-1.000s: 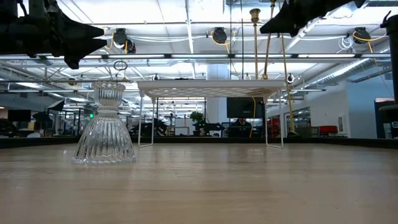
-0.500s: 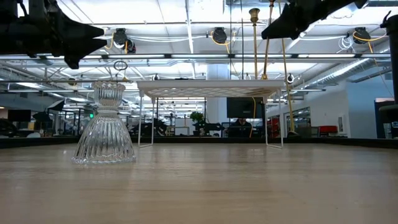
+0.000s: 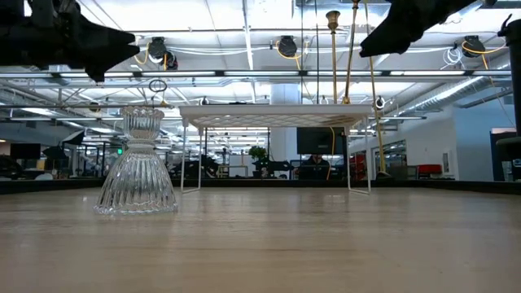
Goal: Pick & Place candle stick holders
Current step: Put the gold candle holder on the shelf
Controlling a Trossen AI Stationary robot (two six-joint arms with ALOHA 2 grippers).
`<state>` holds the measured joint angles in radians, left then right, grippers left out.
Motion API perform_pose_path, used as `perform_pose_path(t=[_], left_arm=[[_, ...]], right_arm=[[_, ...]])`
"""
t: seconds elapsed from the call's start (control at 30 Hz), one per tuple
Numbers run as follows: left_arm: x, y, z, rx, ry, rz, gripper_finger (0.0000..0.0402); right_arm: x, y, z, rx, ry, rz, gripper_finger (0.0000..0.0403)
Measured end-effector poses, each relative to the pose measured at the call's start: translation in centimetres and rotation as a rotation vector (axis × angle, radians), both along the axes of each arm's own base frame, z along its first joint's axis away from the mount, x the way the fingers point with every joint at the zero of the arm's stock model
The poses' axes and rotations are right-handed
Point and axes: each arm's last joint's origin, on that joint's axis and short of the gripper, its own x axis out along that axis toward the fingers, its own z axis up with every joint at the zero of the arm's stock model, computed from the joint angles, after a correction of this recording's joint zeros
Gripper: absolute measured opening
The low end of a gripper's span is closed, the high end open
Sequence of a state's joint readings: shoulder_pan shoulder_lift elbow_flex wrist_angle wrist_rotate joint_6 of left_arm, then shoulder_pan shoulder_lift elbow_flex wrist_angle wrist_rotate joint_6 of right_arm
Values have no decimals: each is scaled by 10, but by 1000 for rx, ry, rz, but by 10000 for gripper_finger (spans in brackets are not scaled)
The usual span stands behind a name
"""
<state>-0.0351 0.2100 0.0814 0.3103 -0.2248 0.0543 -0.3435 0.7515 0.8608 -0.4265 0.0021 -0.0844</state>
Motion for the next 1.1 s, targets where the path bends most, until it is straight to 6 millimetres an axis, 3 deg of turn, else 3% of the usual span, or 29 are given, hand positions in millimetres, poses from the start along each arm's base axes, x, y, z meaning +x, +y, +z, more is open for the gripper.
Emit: perform_pose_path(t=[0.2,0.33,0.47,0.7,0.93,1.1], left_arm=[[-3,0,41,-5,134,6,182],[0,-3,69,6,256,-21,182],[9,-13,84,73,371,-128,182],[23,-49,71,164,514,-620,182],[16,-74,66,-18,594,-834,181],[7,-84,57,-213,749,-796,181]], right_arm=[[-10,5,-4,99,-5,-29,232],[-9,9,-19,136,33,-11,227],[-6,14,-36,156,85,22,222],[-3,28,-61,228,145,75,223],[2,41,-65,258,97,148,220],[5,50,-60,248,49,214,219]])
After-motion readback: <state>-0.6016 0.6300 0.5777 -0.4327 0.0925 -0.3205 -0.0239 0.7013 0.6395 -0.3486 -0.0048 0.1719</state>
